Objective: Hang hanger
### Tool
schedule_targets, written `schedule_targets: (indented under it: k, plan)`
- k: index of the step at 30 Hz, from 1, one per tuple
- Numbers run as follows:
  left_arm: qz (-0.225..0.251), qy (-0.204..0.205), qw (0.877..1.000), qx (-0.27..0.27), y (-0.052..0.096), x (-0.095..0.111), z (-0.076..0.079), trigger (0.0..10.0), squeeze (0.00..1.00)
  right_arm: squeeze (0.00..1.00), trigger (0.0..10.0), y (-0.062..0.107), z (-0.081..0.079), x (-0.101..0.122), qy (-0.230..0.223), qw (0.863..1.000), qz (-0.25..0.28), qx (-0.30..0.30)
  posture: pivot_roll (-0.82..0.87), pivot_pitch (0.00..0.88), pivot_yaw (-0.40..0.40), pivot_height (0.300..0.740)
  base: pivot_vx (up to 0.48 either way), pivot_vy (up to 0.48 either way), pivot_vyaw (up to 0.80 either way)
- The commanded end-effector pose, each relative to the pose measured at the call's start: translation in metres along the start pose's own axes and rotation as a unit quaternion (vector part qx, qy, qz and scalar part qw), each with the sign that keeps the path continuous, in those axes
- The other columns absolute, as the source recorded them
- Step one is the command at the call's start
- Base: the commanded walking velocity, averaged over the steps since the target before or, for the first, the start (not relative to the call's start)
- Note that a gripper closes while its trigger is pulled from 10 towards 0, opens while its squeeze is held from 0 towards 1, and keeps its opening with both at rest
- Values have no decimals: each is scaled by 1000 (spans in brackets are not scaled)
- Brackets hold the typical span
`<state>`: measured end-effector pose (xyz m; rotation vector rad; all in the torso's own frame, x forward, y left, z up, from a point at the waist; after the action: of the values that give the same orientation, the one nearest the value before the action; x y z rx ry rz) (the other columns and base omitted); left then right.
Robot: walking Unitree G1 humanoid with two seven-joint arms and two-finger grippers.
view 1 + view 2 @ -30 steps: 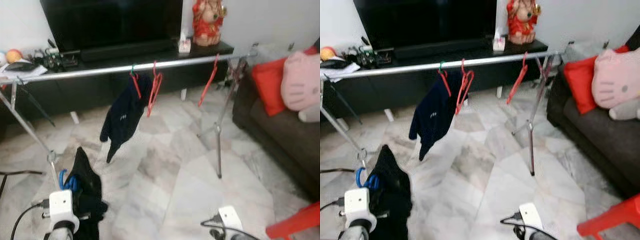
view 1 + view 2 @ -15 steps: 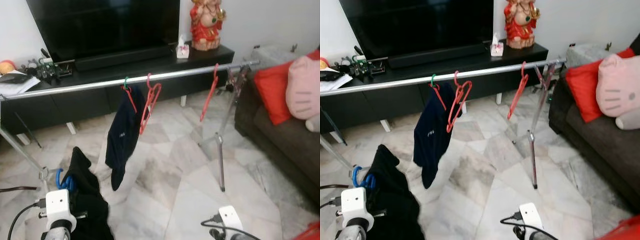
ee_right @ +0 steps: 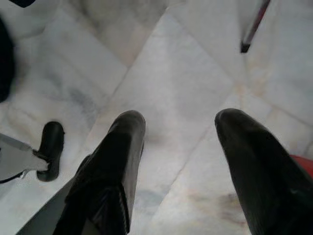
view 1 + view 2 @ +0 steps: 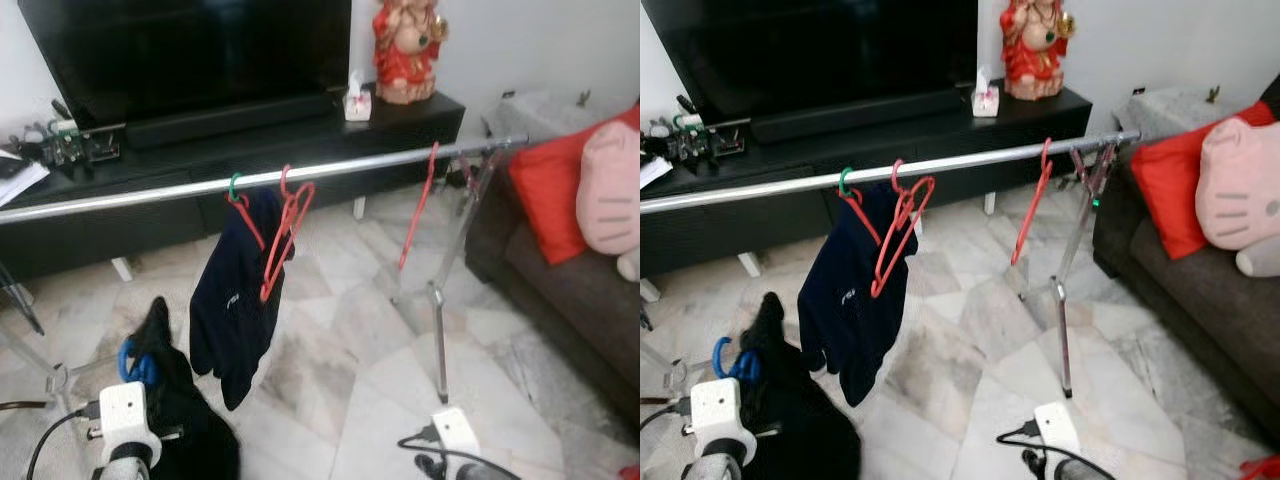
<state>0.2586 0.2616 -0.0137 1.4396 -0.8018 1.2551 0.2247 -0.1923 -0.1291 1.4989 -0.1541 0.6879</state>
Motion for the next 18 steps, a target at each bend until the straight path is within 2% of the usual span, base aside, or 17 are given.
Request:
schedule_targets:
  k: [1,14,18]
  plan:
    - [17,-4,1000,2,-2,10,-4,10000,0,0,10000,-1,-8,-1,-3,1000,-1,8,-64,0,21,740,0,0,0]
    - [20,-1,1000,-4,-3,12,-2,10000,0,0,10000,-1,-8,-1,-4,1000,-2,7,-64,0,23,740,0,0,0]
    - [24,-5,1000,-11,-7,17,1,10000,0,0,10000,-2,-8,0,-1,1000,-1,4,-61,0,22,740,0,255,0]
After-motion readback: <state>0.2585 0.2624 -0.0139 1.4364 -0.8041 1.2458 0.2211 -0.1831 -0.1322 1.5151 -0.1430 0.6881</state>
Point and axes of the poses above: a point about 5 cm out from each wrist's last joint towards the gripper, its own y axis pointing back from the gripper into the wrist, its own x axis along the axis of the wrist's last joint, z = x × y, the point moved 6 cm from there along -y, pointing out of the wrist towards the gripper, and after that the axes turned 8 degrees about y, right-handed, at the moved point
